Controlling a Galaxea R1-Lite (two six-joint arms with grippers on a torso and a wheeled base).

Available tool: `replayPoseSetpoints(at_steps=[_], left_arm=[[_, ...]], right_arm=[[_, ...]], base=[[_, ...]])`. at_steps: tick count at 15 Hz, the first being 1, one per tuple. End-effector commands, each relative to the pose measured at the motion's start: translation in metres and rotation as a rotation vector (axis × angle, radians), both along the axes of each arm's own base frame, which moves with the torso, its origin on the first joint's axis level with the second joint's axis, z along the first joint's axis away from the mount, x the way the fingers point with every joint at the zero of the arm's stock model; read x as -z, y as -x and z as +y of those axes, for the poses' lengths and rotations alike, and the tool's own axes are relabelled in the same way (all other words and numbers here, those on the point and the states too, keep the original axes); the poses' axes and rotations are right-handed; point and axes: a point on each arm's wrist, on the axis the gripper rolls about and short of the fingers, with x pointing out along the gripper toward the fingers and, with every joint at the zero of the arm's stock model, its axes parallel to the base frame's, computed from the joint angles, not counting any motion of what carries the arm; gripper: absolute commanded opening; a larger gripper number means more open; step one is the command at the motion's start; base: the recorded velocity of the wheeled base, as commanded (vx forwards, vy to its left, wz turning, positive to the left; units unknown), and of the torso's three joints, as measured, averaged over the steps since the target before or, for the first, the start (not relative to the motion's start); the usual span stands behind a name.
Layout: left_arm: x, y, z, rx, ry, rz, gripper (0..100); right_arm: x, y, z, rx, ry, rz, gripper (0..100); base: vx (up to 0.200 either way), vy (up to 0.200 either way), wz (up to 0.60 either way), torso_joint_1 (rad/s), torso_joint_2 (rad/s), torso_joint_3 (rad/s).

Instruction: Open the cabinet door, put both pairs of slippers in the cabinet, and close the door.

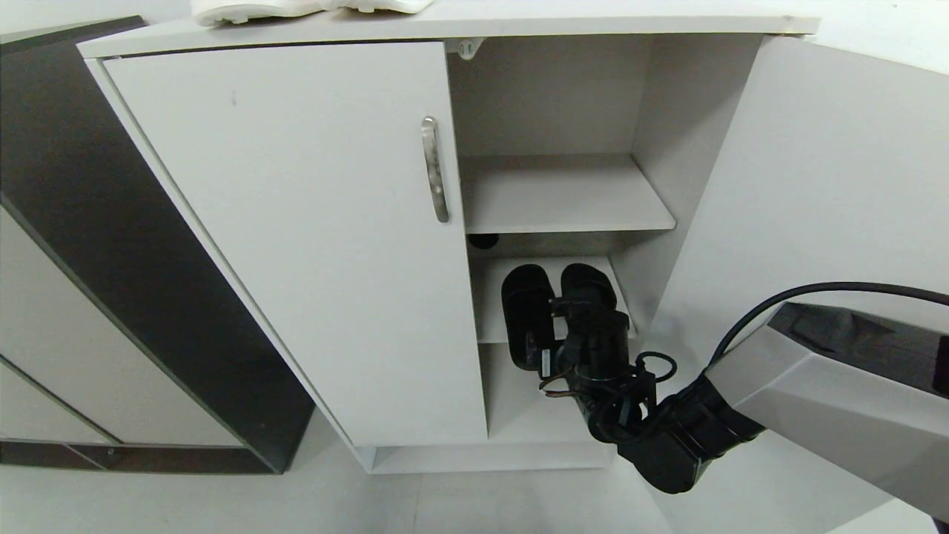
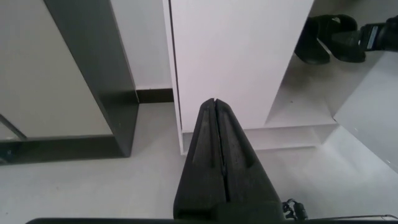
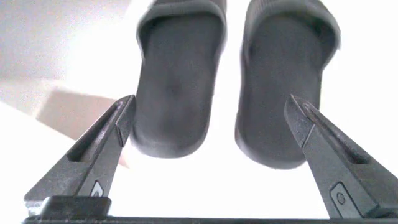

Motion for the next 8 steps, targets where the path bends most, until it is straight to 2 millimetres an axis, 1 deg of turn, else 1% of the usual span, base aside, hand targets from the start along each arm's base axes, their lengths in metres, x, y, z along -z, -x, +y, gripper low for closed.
replayPoseSetpoints(at_steps=[1, 7, 8], left_arm=[[0.0, -0.0001, 0.0, -0.001, -0.002, 0.001, 0], [0.0, -0.0001, 0.0, -0.001, 0.004, 0.001, 0], [0.0002, -0.0001, 0.0, -0.001, 0.003, 0.003, 0]], right_arm=[[0.0003, 0.0027, -0.0018, -0.001, 0.004, 0.006, 100], [0.0015, 0.0041, -0.0031, 0.0, 0.0, -0.002, 100], [0.0015, 0.0041, -0.0031, 0.0, 0.0, -0.002, 100]], base=[[0.0, 0.0, 0.0, 0.0, 0.0, 0.0], [0.0, 0.0, 0.0, 0.0, 0.0, 0.0], [0.0, 0.0, 0.0, 0.002, 0.0, 0.071]])
